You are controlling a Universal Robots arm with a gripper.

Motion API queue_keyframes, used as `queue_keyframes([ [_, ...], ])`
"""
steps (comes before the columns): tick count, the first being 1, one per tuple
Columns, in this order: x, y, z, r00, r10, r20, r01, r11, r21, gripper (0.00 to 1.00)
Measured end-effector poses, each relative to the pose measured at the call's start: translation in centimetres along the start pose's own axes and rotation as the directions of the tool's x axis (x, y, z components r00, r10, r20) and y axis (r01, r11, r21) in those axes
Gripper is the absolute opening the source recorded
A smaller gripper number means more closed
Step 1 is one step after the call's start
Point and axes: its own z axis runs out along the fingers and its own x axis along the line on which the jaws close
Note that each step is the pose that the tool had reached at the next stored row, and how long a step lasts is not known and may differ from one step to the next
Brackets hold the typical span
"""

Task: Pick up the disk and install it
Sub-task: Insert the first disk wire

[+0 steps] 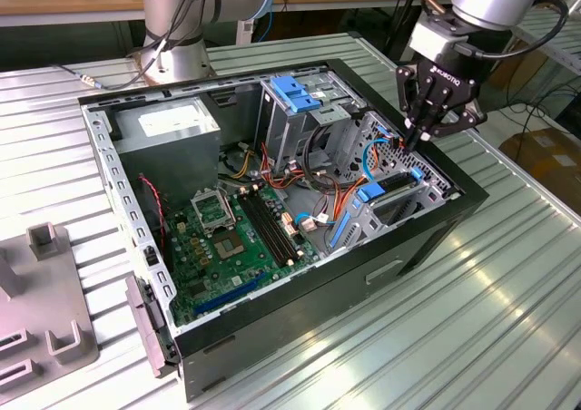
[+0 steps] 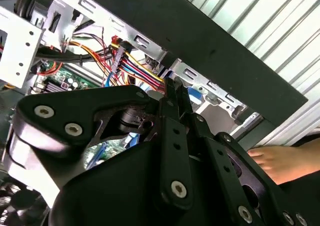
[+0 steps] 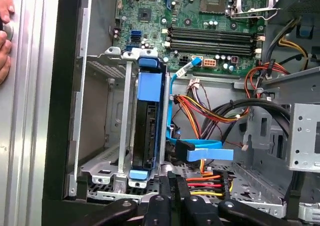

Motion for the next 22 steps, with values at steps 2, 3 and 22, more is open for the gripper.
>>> queue_keyframes([
  [2,0.00,0.01,0.02,0.9999,0.016,0.0001,-0.016,0.9999,-0.0008,0.17],
  [3,0.09,0.07,0.05,0.9999,0.017,0.0004,-0.017,0.9999,-0.0009,0.17],
  [22,2.12,1.59,0.64,0.9978,0.017,0.0635,-0.017,0.9998,0.0014,0.17],
])
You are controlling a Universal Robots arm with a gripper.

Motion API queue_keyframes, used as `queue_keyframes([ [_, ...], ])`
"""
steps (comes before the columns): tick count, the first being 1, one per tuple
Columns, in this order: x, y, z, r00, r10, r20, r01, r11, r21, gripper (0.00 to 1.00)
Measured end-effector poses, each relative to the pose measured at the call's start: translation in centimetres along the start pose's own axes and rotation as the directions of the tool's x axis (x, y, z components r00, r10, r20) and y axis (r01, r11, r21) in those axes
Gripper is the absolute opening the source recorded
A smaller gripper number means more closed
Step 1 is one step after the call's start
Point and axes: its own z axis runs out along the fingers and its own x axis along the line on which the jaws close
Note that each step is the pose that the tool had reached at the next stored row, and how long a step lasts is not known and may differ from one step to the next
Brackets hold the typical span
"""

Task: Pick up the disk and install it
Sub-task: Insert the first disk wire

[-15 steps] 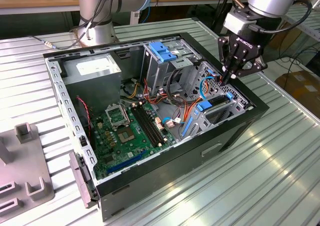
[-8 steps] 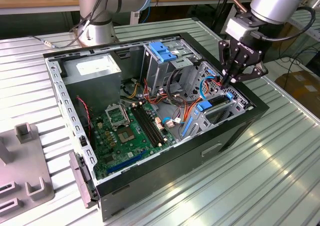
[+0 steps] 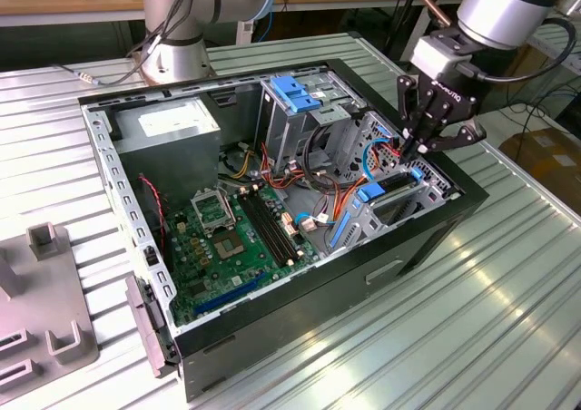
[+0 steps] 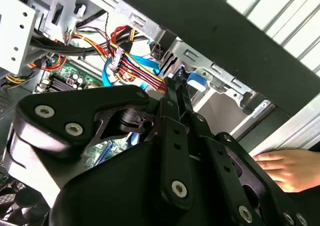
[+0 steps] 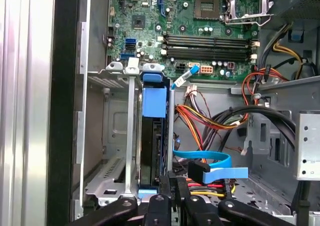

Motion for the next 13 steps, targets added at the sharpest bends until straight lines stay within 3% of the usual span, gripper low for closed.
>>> queue_keyframes([
  [5,0.55,0.19,0.26,1.0000,0.000,0.0021,0.000,1.0000,0.0000,0.17],
  [13,0.66,0.70,0.81,1.0000,0.000,0.0021,0.000,1.0000,0.0000,0.17],
])
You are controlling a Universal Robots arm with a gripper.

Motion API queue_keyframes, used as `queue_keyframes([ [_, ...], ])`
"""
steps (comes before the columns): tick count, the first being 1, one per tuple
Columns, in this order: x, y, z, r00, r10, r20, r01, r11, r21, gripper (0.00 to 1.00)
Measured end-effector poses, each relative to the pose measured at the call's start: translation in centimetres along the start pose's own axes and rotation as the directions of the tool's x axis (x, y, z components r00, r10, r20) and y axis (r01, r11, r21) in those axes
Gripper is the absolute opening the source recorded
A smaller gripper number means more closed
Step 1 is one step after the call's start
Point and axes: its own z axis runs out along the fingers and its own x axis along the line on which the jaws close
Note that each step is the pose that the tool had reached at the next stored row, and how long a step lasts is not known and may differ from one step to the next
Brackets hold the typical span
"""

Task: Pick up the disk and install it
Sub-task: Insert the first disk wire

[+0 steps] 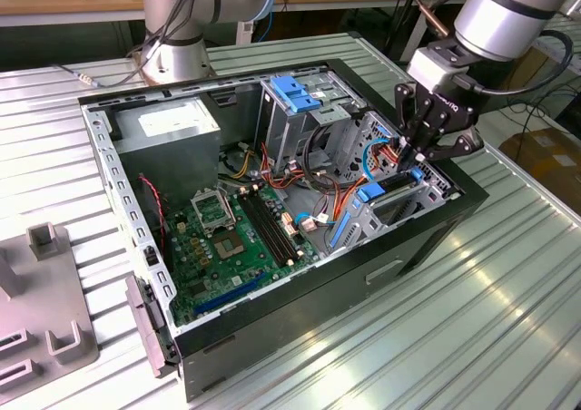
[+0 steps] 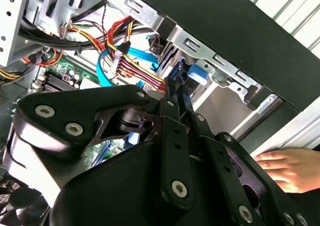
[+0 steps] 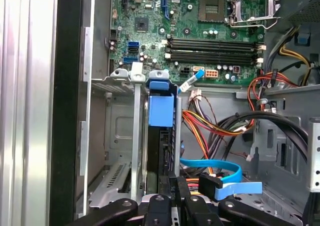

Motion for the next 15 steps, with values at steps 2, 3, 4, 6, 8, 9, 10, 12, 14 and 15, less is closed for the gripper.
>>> queue_keyframes([
  [2,0.04,0.12,0.15,1.0000,0.000,0.0001,0.000,1.0000,0.0000,0.17],
  [3,0.12,0.20,0.17,1.0000,0.000,-0.0001,0.000,1.0000,0.0000,0.17],
  [4,0.18,0.27,0.20,1.0000,0.000,-0.0001,0.000,1.0000,0.0000,0.17],
  [6,0.22,0.31,0.25,1.0000,0.000,0.0000,0.000,1.0000,0.0000,0.17],
  [8,0.29,0.34,0.34,1.0000,0.000,0.0000,0.000,1.0000,0.0000,0.17],
  [9,0.31,0.34,0.38,1.0000,0.000,0.0000,0.000,1.0000,0.0000,0.17],
  [10,0.30,0.34,0.42,1.0000,0.000,-0.0001,0.000,1.0000,0.0000,0.17],
  [12,0.31,0.34,0.56,1.0000,0.002,-0.0001,-0.002,1.0000,-0.0002,0.17],
  [14,0.31,0.34,0.62,1.0000,0.004,-0.0004,-0.004,1.0000,-0.0004,0.17],
  [15,0.31,0.34,0.67,1.0000,0.004,0.0000,-0.004,1.0000,-0.0004,0.17],
])
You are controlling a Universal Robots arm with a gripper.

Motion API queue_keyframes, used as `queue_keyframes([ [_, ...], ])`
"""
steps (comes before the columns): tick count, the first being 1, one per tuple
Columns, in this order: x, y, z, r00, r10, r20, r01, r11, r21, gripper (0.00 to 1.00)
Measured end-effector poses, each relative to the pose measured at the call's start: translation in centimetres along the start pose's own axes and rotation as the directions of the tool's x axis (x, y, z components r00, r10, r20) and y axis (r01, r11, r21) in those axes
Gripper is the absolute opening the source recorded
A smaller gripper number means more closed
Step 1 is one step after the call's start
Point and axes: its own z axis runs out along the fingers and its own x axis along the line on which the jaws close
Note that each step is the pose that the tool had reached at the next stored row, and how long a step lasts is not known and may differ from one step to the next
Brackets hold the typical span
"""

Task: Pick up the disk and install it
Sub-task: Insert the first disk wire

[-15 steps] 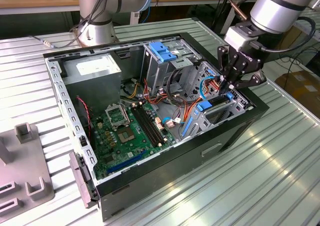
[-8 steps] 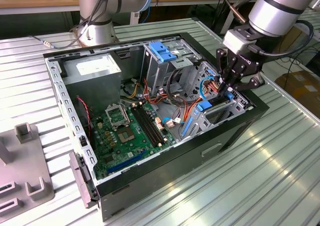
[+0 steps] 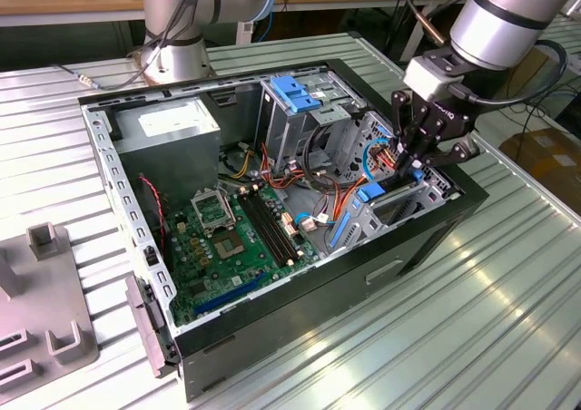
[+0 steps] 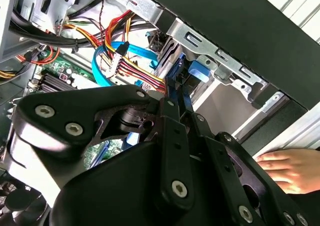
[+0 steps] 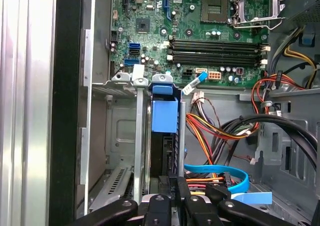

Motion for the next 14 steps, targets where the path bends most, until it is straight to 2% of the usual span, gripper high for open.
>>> queue_keyframes([
  [6,0.01,0.00,0.33,1.0000,0.000,0.0002,0.000,1.0000,-0.0020,0.17],
  [9,0.01,0.00,0.62,1.0000,0.001,-0.0006,-0.001,1.0000,-0.0077,0.17],
  [14,0.01,-0.01,0.66,1.0000,0.001,0.0003,-0.001,1.0000,-0.0084,0.17],
])
